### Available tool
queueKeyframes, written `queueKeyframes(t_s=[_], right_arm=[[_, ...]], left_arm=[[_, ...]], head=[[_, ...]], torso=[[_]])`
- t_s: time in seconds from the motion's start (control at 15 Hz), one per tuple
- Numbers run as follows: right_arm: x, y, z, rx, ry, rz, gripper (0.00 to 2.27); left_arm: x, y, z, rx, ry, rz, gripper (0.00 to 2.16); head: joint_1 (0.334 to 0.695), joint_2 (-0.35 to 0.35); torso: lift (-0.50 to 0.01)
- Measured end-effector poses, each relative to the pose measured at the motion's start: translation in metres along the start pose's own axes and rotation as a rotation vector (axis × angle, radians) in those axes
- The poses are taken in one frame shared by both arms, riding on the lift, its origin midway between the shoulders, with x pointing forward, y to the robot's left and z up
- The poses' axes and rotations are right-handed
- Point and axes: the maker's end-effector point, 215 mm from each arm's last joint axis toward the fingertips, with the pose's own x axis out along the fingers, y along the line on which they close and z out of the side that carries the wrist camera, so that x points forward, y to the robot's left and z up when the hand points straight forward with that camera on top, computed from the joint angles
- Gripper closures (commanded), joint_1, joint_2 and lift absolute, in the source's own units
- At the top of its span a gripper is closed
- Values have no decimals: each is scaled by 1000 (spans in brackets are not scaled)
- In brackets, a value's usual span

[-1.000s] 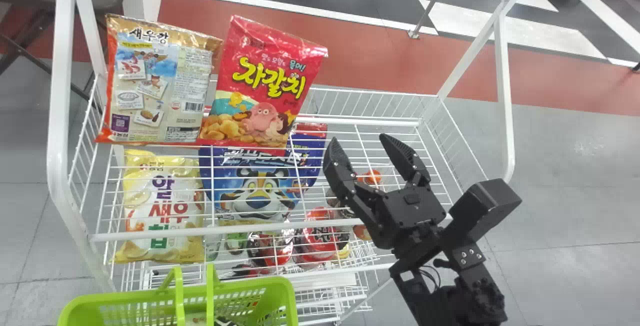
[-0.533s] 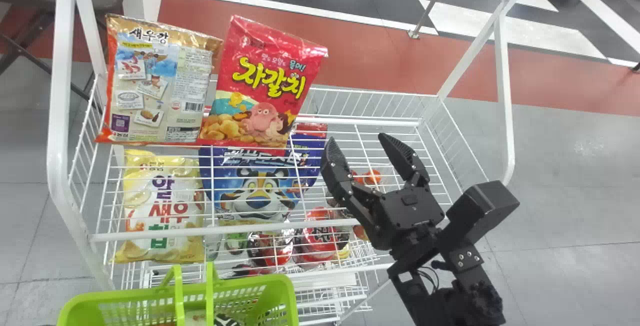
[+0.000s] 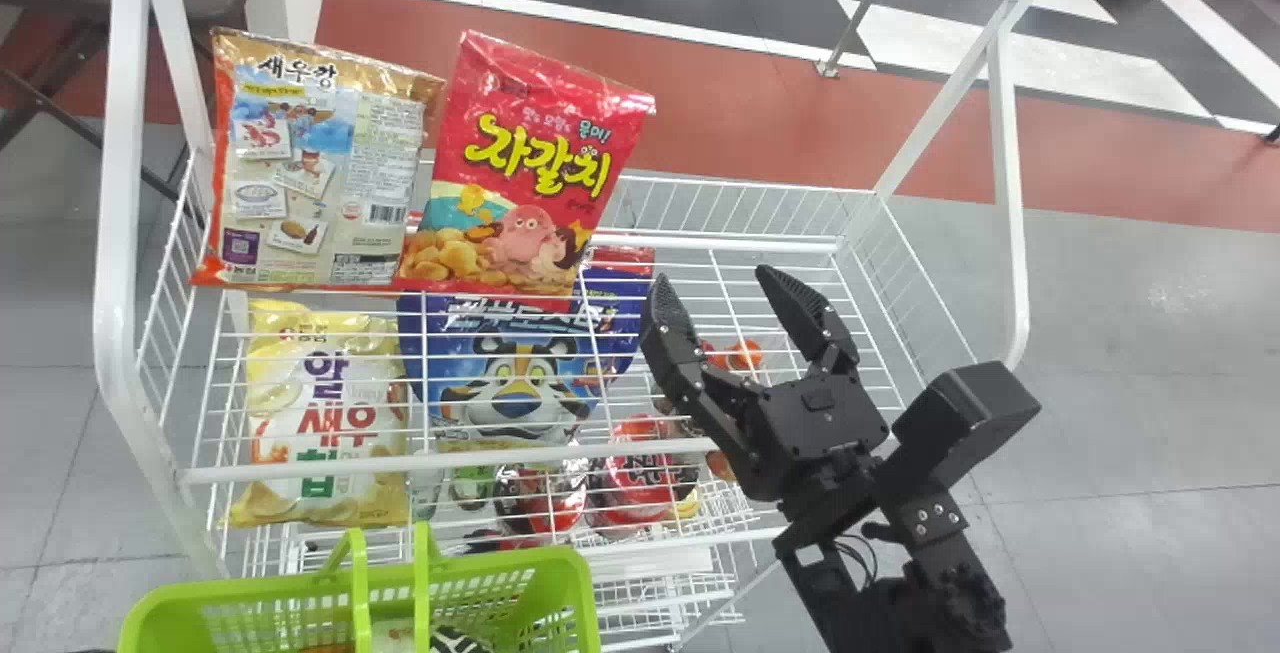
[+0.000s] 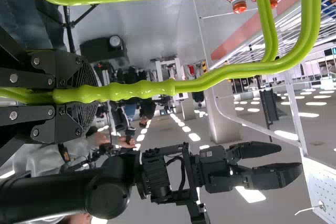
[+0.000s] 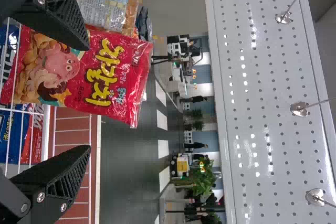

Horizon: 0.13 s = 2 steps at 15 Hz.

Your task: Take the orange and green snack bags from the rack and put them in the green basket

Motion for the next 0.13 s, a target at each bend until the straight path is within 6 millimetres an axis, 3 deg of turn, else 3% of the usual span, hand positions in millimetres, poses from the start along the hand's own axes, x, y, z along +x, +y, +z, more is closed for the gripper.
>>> queueKeyframes(t_s=[0.13], right_arm=[[-1,1,0,1,2,2,161]], left_arm=[[0,0,0,0,1,0,2148]], head=[[695,-350]], torso=[[0]])
